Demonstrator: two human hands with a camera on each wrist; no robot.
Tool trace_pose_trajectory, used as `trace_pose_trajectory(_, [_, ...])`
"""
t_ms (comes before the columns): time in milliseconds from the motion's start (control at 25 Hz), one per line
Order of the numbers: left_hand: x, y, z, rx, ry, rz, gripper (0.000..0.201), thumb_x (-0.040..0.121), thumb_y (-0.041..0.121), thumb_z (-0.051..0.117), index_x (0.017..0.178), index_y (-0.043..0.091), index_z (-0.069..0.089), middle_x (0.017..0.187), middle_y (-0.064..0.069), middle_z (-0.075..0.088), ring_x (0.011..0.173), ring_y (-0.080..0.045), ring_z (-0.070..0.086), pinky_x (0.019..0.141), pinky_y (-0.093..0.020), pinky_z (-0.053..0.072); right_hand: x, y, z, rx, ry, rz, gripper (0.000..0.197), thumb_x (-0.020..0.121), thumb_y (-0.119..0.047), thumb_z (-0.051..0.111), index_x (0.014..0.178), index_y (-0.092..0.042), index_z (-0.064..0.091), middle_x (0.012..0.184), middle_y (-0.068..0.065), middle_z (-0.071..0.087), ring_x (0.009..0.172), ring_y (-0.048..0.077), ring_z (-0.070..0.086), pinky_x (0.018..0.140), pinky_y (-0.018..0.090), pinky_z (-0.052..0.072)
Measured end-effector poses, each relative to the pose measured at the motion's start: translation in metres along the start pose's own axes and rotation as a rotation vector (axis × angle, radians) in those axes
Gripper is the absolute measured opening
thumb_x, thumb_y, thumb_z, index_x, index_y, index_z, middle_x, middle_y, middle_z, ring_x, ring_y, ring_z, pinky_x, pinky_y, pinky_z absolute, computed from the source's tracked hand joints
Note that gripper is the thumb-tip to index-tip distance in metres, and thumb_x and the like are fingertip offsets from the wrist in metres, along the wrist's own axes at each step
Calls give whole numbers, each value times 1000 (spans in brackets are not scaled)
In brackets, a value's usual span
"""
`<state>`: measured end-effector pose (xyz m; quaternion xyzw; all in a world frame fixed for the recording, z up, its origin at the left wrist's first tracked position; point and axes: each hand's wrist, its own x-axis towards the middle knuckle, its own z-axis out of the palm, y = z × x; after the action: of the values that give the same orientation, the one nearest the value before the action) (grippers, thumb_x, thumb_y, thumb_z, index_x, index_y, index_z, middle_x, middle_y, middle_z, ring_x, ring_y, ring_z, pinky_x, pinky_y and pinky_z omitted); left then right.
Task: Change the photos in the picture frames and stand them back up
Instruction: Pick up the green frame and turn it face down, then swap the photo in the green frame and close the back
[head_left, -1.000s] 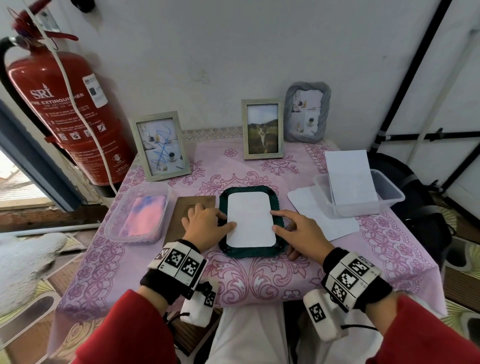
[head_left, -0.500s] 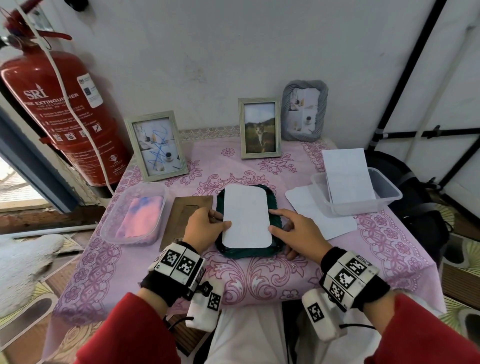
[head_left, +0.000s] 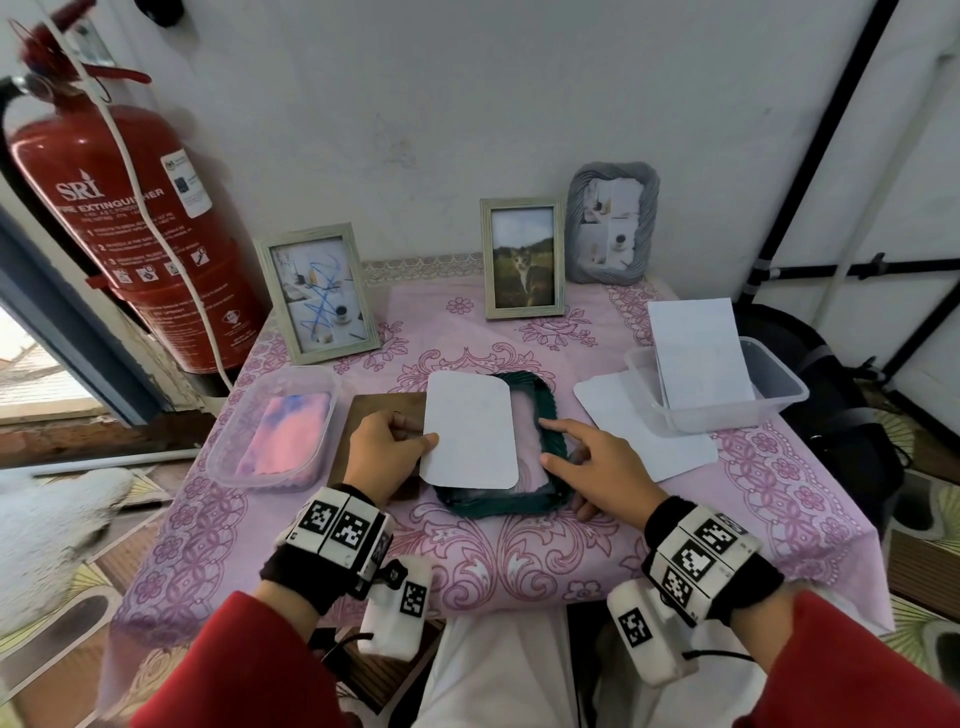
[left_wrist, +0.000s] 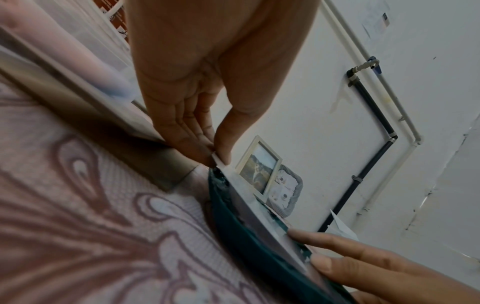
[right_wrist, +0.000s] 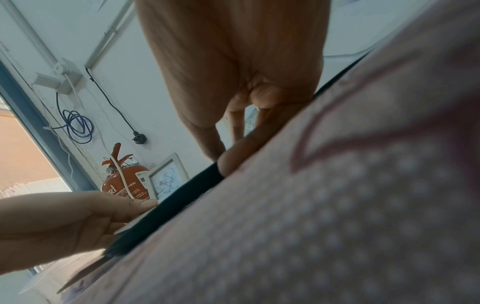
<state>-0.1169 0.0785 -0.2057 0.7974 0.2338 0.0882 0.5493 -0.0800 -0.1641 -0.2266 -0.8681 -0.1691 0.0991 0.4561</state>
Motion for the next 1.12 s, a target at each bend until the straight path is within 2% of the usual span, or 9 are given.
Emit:
trace_pose_trajectory(320, [1,-5,1,-38,-10,10,18,76,8,74,75,14,58,80,-8,63,81,-26,62,80,-40,56,0,0,1,-28,13,-2,40,89,-29,58,128,-36,51,59,6,59,45,22,65,50,24,56])
trace_pose_trajectory(480, [1,-5,0,-73,-17,18,13,78,6,72,81,8,59,79,-9,63,82,-28,62,74,-35,55,-2,-4,1,-33,30,17,38,90,-32,56,128,-34,51,61,7,59,45,22,65,49,23,54])
trace_pose_trajectory(640, [0,1,0,-187,-48,4,10,82,0,66,91,-2,61,95,-24,65,92,-36,63,91,-46,51,-5,-11,-5,95,-12,64,32,92,-29,55,124,-31,52,60,8,55,51,30,64,53,33,57])
trace_pose_trajectory(720, [0,7,-1,-257,-61,18,14,83,-3,63,96,-7,61,94,-22,65,90,-33,62,89,-44,52,-4,-13,-11,-51,59,33,29,91,-28,56,119,-23,59,66,6,54,60,24,59,61,28,50])
trace_pose_trajectory(800, [-1,14,0,-308,-72,38,20,84,-3,62,102,-9,59,87,-18,65,83,-30,62,80,-38,54,-4,-17,-18,-221,178,-12,25,90,-27,56,114,-23,64,76,2,52,67,16,53,66,27,43])
trace_pose_trajectory(920, [-3,22,7,-315,-96,86,29,82,1,66,109,-5,57,81,-12,64,77,-25,63,73,-34,56,-5,-26,-34,-210,296,-85,17,88,-24,59,104,-23,67,86,-1,54,70,11,53,71,29,47])
trace_pose_trajectory(1000, [-6,27,16,-309,-117,119,36,81,1,67,115,-1,56,76,-8,64,78,-24,62,78,-37,54,-5,-26,-50,-219,387,-115,15,86,-22,62,100,-22,67,89,0,56,71,11,52,73,31,50])
trace_pose_trajectory(1040, [-6,30,21,-314,-132,131,38,80,0,67,117,1,57,73,-6,63,76,-21,62,76,-34,54,-5,-25,-58,-234,437,-127,15,85,-21,63,99,-21,67,89,0,55,73,12,52,75,34,50])
trace_pose_trajectory(1120, [-8,34,32,-310,-164,156,38,81,-1,67,117,3,58,72,-4,62,68,-13,63,64,-22,55,-5,-18,-76,-291,499,-126,21,81,-21,67,103,-20,66,91,1,53,84,17,53,82,37,48])
